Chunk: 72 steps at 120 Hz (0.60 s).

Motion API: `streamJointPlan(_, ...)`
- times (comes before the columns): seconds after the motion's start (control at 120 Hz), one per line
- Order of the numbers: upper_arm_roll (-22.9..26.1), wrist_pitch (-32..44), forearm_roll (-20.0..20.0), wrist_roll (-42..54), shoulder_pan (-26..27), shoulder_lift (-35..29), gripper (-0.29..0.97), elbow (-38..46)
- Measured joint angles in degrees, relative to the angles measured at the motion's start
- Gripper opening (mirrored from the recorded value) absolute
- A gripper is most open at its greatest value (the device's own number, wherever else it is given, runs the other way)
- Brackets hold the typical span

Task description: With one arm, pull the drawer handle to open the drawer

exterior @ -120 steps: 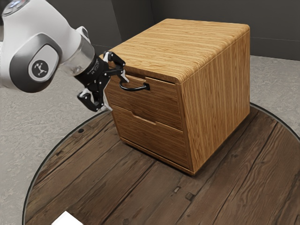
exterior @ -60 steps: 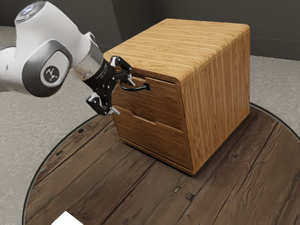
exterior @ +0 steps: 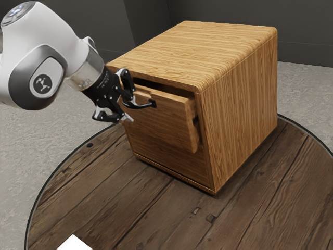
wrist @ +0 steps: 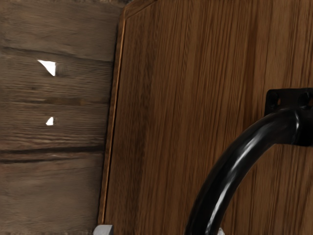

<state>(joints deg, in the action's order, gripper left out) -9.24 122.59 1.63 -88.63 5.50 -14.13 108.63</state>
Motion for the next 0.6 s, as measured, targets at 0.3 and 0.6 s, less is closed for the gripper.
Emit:
streamJointPlan(0.3, 0.18, -0.46, -0.22, -0.4, -0.9, -8.73, -0.08, 8.05)
streamJointPlan(0.6, 0.06, -0.77, -2.19, -0.63, -1.59, -18.18, -0.11, 15.77)
